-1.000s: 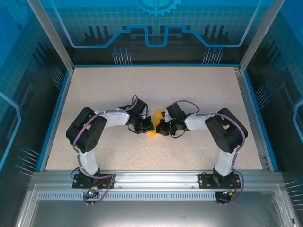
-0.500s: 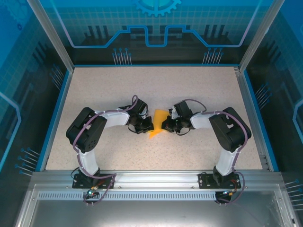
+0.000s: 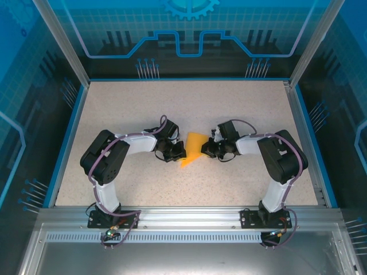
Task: Fold a paper plane with a square sheet of paper (pick it up from the middle)
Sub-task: Third fold the triangle at the center of the table.
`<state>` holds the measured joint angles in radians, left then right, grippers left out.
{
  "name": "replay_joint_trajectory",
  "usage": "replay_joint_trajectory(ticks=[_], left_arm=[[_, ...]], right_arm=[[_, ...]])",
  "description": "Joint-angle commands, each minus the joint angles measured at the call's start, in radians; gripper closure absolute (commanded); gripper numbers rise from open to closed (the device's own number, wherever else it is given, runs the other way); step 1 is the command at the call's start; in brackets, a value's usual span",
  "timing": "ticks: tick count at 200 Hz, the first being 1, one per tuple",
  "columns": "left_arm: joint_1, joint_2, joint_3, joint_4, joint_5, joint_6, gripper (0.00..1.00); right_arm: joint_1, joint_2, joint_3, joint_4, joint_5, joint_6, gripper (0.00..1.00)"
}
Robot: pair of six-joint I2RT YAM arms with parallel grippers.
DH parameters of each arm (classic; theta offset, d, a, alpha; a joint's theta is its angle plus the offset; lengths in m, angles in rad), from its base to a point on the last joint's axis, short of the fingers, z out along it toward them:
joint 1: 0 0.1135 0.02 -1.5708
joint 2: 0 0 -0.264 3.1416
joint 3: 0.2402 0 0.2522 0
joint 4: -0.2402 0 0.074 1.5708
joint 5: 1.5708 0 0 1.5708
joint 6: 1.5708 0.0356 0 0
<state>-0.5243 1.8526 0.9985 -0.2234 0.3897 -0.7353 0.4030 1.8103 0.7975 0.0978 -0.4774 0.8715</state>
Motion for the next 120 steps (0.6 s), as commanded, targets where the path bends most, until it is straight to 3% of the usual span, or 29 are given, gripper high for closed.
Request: replay_joint_trajectory(ticks=[1, 35, 81, 120], left_arm=[[0.008, 0.043, -0.001, -0.064, -0.035, 0.022, 1.00], [0.009, 0.039, -0.004, -0.064, -0.029, 0.020, 1.00], [0.006, 0.048, 0.004, -0.070, -0.019, 0.034, 1.00], [0.006, 0.028, 0.007, -0.062, -0.004, 0.023, 1.00]], right_arm=[[-0.021, 0.028, -0.036, -0.030, 0.040, -0.011, 0.94], [-0.060, -0.020, -0.029, -0.070, 0.063, -0.036, 0.94], [-0.110, -0.065, -0.040, -0.075, -0.007, -0.057, 0.90], [-0.077, -0.103, -0.041, -0.067, -0.029, -0.041, 0.79]])
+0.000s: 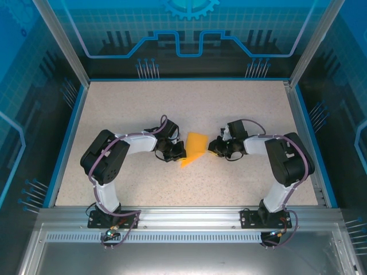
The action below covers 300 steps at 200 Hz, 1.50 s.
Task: Fold a paper plane with a square sheet of paper (pick it up from the middle)
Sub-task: Third fold the triangle at the center of the table.
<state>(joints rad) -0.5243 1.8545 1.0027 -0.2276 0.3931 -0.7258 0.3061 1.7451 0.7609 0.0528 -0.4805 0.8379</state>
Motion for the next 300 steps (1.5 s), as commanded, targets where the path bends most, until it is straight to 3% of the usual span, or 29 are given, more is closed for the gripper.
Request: replay_joint_trajectory(ticks=[1, 49, 99, 133, 241, 300], left_arm=[[0.007, 0.026, 0.002, -0.058, -0.007, 0.013, 1.00], [0.007, -0.011, 0.008, -0.043, -0.011, 0.000, 1.00], [0.008, -0.036, 0.058, -0.031, -0.020, 0.026, 0.90], [0.011, -0.013, 0.097, -0.040, -0.033, 0.050, 0.88], [0.015, 0.053, 0.125, -0.078, -0.054, 0.064, 0.92], [0.015, 0.045, 0.132, -0.082, -0.060, 0.067, 0.93]], right_arm=[[0.021, -0.038, -0.003, -0.022, -0.026, -0.007, 0.78], [0.064, -0.006, 0.008, -0.012, -0.022, 0.020, 0.71], [0.084, -0.012, 0.004, -0.020, -0.004, 0.028, 0.67], [0.092, -0.009, 0.002, -0.017, 0.000, 0.039, 0.65], [0.108, 0.006, 0.026, 0.051, -0.058, 0.064, 0.65], [0.138, 0.020, 0.074, 0.002, -0.061, -0.006, 0.65]])
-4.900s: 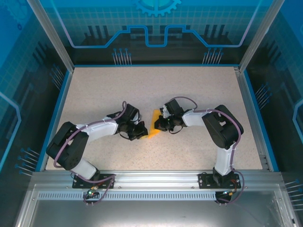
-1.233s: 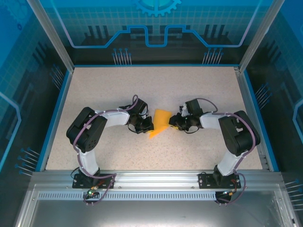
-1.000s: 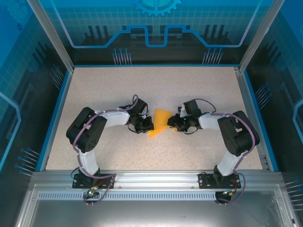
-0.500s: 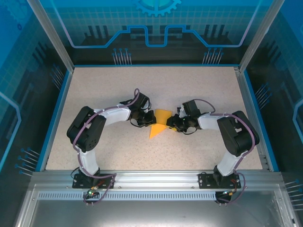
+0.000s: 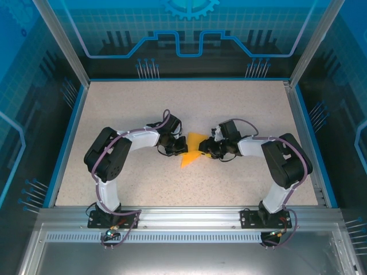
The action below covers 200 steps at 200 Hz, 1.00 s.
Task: Fold a paper plane with a square sheet of paper (pick it up from the middle)
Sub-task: Third fold the triangle at the center of the table, then fourth fold the wing at the center of the table.
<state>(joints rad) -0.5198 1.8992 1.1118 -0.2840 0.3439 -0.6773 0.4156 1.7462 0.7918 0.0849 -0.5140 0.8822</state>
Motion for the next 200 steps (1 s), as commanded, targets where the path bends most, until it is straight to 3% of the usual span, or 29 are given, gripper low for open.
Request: replay_joint_trajectory(ticks=[1, 26, 76, 111, 146, 200], left_arm=[[0.010, -0.001, 0.023, -0.026, -0.011, 0.019, 0.93], [0.011, -0.036, 0.022, -0.039, -0.026, 0.025, 0.90], [0.002, -0.163, -0.020, -0.076, -0.084, 0.051, 0.74], [-0.087, -0.234, -0.064, -0.112, -0.213, 0.101, 0.60], [-0.219, -0.235, -0.058, -0.145, -0.363, 0.153, 0.58], [-0.316, -0.191, -0.044, -0.160, -0.520, 0.155, 0.57]], right_arm=[[0.029, 0.020, 0.045, -0.032, -0.027, -0.053, 0.65], [0.045, 0.035, 0.077, -0.086, -0.009, -0.095, 0.71], [0.050, 0.050, 0.124, -0.144, 0.019, -0.117, 0.79], [0.051, 0.045, 0.141, -0.176, 0.023, -0.121, 0.85], [0.051, 0.041, 0.147, -0.184, 0.019, -0.116, 0.88], [0.051, 0.036, 0.145, -0.186, 0.016, -0.102, 0.88]])
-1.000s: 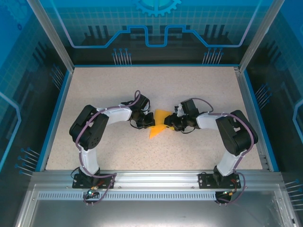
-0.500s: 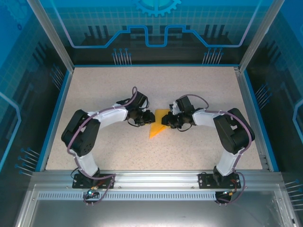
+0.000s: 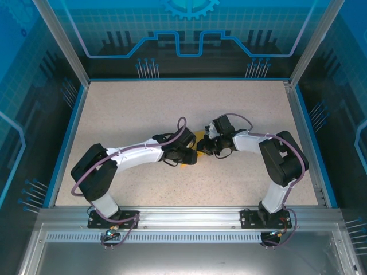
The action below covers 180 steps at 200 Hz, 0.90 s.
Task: Fold a paper plane with a square sheet of paper (pick it up from the middle)
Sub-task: Fourth fold the wing at the center of the table.
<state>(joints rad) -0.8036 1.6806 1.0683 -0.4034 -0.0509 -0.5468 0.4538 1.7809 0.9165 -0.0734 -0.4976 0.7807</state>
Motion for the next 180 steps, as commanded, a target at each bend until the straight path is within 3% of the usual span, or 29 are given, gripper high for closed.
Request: replay_joint_trajectory(ticks=[1, 110, 180], left_arm=[[-0.033, 0.029, -0.001, -0.040, -0.129, 0.024, 0.57], [-0.134, 0.137, 0.073, -0.081, -0.349, -0.002, 0.58], [-0.138, 0.115, 0.058, -0.064, -0.369, -0.017, 0.60]], right_arm=[[0.012, 0.001, 0.021, -0.028, -0.001, -0.001, 0.88], [0.012, 0.001, 0.021, -0.013, -0.017, 0.024, 0.88], [0.012, 0.009, 0.027, -0.031, -0.010, 0.026, 0.88]])
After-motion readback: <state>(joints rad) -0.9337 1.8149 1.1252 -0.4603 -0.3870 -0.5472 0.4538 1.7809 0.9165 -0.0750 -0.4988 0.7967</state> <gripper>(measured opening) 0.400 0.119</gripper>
